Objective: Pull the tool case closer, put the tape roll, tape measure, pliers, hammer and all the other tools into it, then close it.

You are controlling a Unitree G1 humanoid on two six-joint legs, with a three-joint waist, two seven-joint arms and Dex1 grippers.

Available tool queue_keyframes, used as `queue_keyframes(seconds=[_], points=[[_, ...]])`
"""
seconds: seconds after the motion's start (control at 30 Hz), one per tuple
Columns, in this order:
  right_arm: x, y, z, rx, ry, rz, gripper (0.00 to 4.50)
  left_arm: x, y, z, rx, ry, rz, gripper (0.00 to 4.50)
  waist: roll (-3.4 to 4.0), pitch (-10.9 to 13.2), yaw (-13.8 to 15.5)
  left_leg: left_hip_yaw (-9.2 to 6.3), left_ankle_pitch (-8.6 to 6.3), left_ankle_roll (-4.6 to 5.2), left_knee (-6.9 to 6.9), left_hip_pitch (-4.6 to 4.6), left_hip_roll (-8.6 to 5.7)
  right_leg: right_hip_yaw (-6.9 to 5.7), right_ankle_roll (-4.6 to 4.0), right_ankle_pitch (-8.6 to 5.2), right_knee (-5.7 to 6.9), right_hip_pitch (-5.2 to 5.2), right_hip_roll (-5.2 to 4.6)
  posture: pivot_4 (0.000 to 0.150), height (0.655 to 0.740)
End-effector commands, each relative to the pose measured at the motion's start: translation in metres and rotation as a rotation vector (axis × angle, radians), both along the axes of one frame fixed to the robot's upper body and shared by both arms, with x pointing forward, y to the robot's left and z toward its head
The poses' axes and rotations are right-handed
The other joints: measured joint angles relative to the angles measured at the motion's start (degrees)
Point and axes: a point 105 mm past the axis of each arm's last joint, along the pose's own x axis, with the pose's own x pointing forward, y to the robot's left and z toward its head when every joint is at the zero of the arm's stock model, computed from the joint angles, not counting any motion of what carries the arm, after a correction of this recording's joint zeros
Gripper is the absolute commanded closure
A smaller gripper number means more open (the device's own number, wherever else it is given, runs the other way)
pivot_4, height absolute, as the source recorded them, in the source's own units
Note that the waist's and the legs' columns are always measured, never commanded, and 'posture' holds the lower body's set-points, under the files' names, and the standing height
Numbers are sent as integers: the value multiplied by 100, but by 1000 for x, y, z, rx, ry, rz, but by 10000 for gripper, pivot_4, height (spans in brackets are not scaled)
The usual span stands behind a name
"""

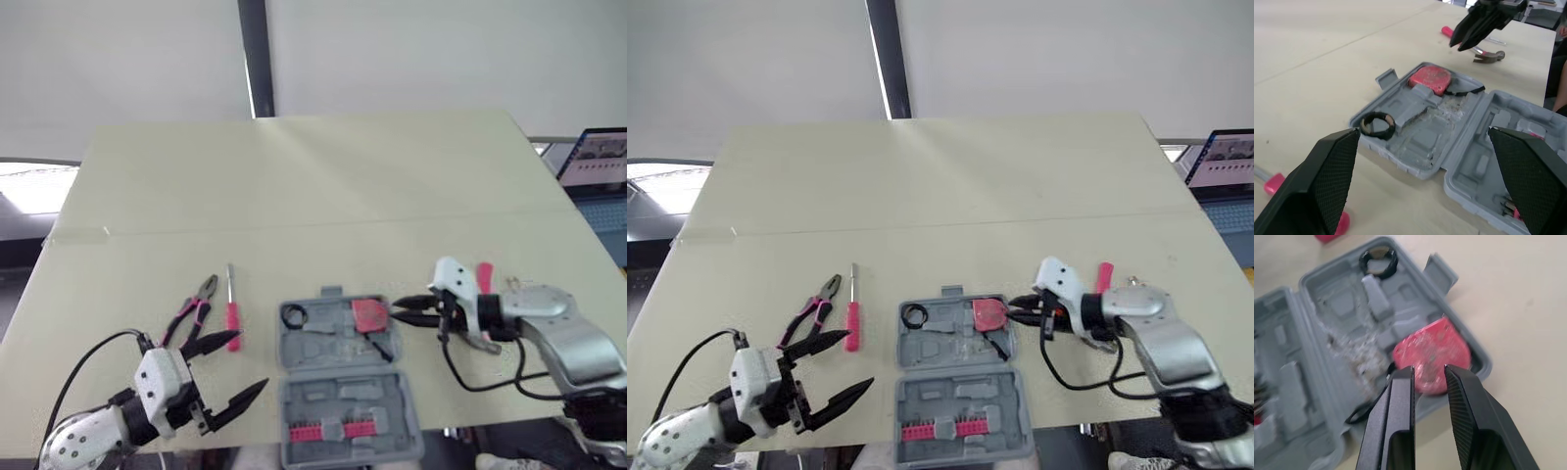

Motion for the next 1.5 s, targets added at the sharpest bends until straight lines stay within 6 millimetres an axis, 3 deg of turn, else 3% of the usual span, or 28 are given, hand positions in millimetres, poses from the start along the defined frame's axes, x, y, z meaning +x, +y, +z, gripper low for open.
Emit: queue_keyframes(seconds=[0.03, 0.17, 0.43, 0.7, 1.5], points=[[-25, -9, 7, 30, 26, -52, 21122, -7, 11, -3, 5, 58, 94, 0, -1, 1, 15, 0, 0, 0, 0, -1, 0, 1, 0, 0, -2, 1, -1, 1500, 7373], [-47, -24, -6, 37, 74, -134, 444, -15, 18, -10, 29, 72, 121, 0, -6, 1, 10, 3, 0, 1, 2, 2, -1, 3, 0, 0, -2, 4, -1, 1500, 7373], [-71, -47, -22, 18, 130, -197, 444, -35, 24, -17, 90, 53, 105, 0, -7, 2, 2, 5, -2, 2, -1, 3, 0, 5, -2, -1, -7, 3, 0, 1500, 7373], [-65, -56, -29, 7, 123, -228, 444, -43, 30, -23, 88, 28, 116, 0, -8, 3, 1, 4, -3, 4, -1, 3, 0, 5, -3, -2, -9, 3, 0, 1500, 7373], [-58, -55, -34, -10, 105, -226, 444, -21, -4, 14, 58, -61, 47, 0, -7, 2, 5, 4, -3, 4, 2, 4, 0, 5, -3, -1, -6, 6, 0, 1500, 7373]])
